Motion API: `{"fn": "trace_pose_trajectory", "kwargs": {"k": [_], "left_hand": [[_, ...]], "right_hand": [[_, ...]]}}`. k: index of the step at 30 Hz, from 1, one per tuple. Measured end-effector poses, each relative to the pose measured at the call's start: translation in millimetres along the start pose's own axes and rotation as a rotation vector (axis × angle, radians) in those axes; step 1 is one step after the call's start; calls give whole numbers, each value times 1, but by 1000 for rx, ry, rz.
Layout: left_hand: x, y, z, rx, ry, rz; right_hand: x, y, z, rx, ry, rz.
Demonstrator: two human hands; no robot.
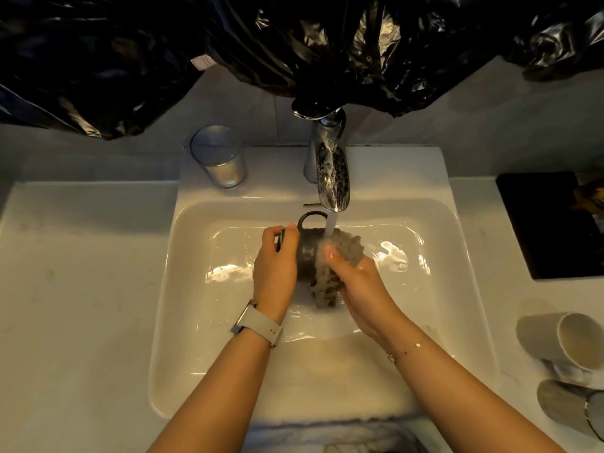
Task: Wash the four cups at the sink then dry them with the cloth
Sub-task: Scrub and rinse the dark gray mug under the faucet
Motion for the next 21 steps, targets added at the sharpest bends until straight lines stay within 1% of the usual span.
{"fn": "trace_pose_trajectory", "kwargs": {"k": [2, 4, 6, 8, 10, 12, 14, 16, 19, 21], "left_hand": [[0, 0, -2, -55, 17, 23], [1, -2, 4, -132, 40, 97], [-4, -2, 14, -159, 71, 226], [-10, -2, 25, -141, 84, 407], [-20, -3, 29, -76, 115, 622], [-27, -1, 26, 16, 177, 785], [-30, 0, 19, 16, 207, 817], [-24, 3, 13, -14, 184, 785], [-12, 6, 5, -90, 236, 780], [-9, 11, -3, -158, 242, 711]], "right_hand": [[5, -1, 1, -13, -20, -51], [5, -2, 1, 46, -38, -145], [3, -6, 2, 94, -43, -230], [1, -9, 3, 131, -47, -249], [0, -9, 5, 136, -39, -204], [-1, -13, 8, 65, -37, -154], [-2, -16, 13, -50, -43, -97], [-9, -7, 19, -89, 0, -4], [-25, 27, 23, 15, 112, 106], [-31, 42, 19, 50, 154, 136]]}}
Point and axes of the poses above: each hand's wrist, its own z-axis away from the middle knuckle, its own y-axis out of the back of the hand, x = y × z, the point moved 8 cm from there along -z, towards the middle knuckle, and after that the axes turned 5 degrees about z, right-handed, at the moved point
